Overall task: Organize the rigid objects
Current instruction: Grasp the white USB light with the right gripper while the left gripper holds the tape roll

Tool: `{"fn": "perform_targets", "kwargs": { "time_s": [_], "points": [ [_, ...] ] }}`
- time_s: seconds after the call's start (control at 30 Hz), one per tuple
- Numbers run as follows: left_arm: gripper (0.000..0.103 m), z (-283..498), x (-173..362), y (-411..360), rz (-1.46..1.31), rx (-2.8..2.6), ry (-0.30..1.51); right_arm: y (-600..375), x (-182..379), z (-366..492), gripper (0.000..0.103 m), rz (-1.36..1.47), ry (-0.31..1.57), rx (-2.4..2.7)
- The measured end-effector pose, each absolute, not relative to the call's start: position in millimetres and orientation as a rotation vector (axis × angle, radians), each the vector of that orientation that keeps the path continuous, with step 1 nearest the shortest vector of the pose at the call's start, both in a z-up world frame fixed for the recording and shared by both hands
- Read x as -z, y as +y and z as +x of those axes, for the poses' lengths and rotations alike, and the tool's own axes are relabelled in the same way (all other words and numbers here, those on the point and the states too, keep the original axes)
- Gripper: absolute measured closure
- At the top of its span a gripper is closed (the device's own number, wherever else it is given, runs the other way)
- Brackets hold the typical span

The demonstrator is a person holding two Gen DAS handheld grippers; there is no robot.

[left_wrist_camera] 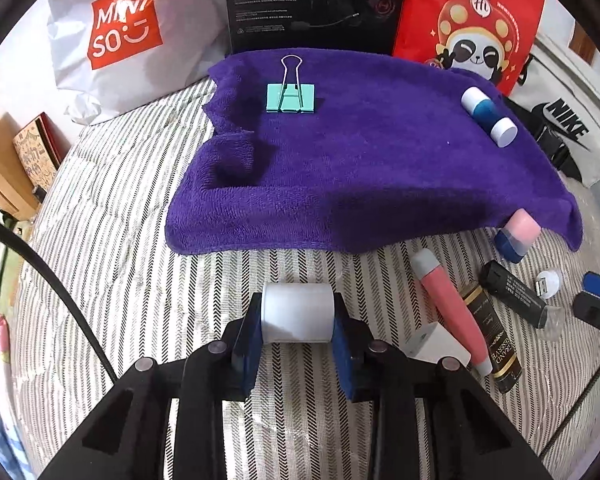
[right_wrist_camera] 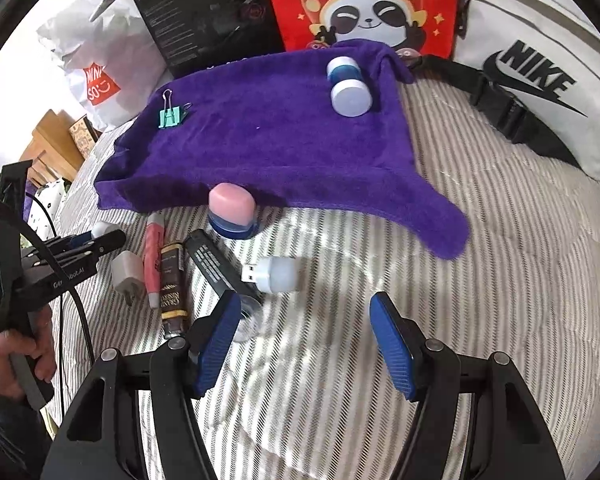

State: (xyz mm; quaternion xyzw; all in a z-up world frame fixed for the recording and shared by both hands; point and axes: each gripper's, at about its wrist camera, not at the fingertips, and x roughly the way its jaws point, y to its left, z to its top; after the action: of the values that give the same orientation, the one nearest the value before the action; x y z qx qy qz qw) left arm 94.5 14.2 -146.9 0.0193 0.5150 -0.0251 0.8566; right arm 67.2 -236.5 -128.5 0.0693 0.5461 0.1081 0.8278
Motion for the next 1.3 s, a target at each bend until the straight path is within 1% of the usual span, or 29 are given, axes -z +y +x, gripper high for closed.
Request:
{"fn": "perform_targets", "kwargs": {
  "time_s": [0.37, 0.43, 0.47, 0.83, 1.1, 1.2, 1.23, 1.27, 1.3],
  "points": [
    [0.073, 87.6, 147.6, 12.6, 0.039, 0.050, 1.049, -211.7, 141.4, 92.3, 0.037, 0.119, 1.189, -0.209],
    [0.073, 86.9, 147.7, 12.8, 0.034, 0.052, 1.045, -207.5, 145.6, 93.3, 0.039, 0.076, 1.194, -0.190],
    [0.073, 86.1, 147.8, 12.7, 0.034, 0.053, 1.043, -207.8, 146.0, 92.7, 0.040, 0.073, 1.187, -0.191],
    [0.073, 83.5, 146.8, 12.5, 0.032, 0.055, 1.035, -229.7, 148.3, 84.0, 0.040, 0.037, 1.198, -0.144],
    [0.073, 83.1, 146.9, 13.3, 0.034, 0.055, 1.036, -221.0, 151.4, 84.3, 0.041, -0.049, 1.175, -0.176],
    [0.073, 83.4, 146.7, 13.4, 0.035, 0.053, 1.038, -218.3, 151.9, 82.7, 0.048, -0.084, 1.145, -0.202],
    [0.073, 83.6, 146.6, 12.7, 0.035, 0.052, 1.039, -218.7, 151.7, 82.1, 0.055, -0.087, 1.136, -0.209],
    [0.073, 83.8, 146.6, 12.4, 0.035, 0.051, 1.039, -219.5, 151.1, 81.3, 0.067, -0.088, 1.127, -0.211],
    [0.073, 84.0, 146.6, 12.2, 0.036, 0.050, 1.039, -220.6, 150.7, 80.8, 0.066, -0.086, 1.126, -0.213]
  ]
}}
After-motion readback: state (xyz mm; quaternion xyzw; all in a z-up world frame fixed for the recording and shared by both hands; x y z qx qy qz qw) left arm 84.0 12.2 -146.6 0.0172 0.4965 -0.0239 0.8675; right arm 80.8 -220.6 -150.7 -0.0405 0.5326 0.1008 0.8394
